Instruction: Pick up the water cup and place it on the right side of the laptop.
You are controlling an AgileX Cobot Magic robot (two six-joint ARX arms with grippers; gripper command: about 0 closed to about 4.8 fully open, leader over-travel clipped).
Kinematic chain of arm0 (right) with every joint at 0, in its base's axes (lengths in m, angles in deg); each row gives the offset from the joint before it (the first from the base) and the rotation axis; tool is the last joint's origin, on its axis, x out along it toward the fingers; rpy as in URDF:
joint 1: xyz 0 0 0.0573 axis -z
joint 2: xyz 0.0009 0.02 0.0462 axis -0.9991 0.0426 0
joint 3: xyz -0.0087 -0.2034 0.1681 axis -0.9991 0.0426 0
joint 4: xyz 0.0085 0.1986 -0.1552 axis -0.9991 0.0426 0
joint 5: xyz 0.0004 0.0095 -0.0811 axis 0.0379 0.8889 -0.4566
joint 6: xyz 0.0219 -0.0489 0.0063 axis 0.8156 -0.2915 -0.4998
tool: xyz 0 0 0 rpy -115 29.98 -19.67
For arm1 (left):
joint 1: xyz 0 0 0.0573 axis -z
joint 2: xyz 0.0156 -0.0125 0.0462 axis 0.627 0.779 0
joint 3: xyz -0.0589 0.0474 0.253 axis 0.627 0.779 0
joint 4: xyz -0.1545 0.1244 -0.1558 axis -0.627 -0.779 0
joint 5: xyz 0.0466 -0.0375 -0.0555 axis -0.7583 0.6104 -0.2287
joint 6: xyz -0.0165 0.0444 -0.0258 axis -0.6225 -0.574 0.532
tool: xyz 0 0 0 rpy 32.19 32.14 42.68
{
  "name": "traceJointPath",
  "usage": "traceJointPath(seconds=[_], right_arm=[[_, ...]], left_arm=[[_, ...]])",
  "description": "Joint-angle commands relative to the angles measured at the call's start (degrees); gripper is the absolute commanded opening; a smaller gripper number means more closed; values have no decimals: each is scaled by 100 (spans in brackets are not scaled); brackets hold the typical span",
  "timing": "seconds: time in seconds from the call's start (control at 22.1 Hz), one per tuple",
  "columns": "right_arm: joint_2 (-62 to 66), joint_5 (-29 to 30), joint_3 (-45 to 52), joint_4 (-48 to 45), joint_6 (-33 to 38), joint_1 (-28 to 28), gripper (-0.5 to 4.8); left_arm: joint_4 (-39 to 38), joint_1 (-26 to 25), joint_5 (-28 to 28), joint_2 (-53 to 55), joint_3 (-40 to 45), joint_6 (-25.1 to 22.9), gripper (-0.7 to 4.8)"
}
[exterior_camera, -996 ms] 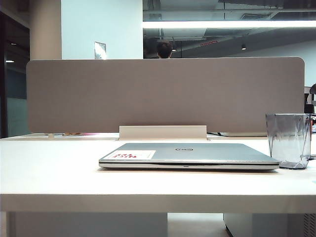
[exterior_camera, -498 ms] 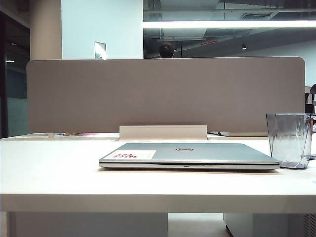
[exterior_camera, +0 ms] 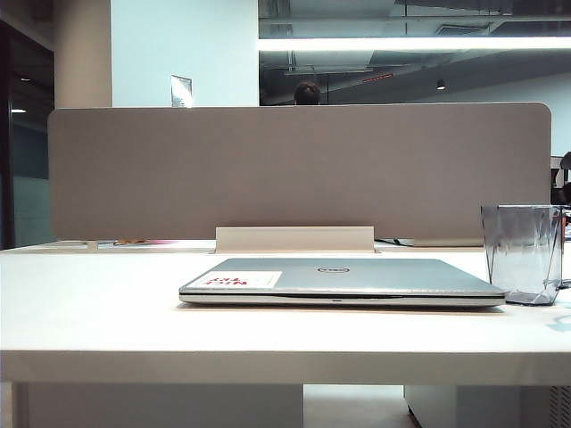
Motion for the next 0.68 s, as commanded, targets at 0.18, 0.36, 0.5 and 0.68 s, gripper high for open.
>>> traceJointPath(seconds=[0.18, 0.36, 0.5, 0.68], right_arm=[[205, -35, -450, -31, 13, -101, -9], [212, -345, -599, 205, -96, -98, -9], [236, -404, -597, 214, -107, -96, -9], [203, -393, -595, 341, -103, -103, -9]], left_arm=[[20, 9, 35, 4, -20, 20, -4], [17, 9, 33, 4, -17, 20, -4], [20, 9, 31, 4, -17, 17, -4], [20, 9, 33, 4, -17, 17, -4]])
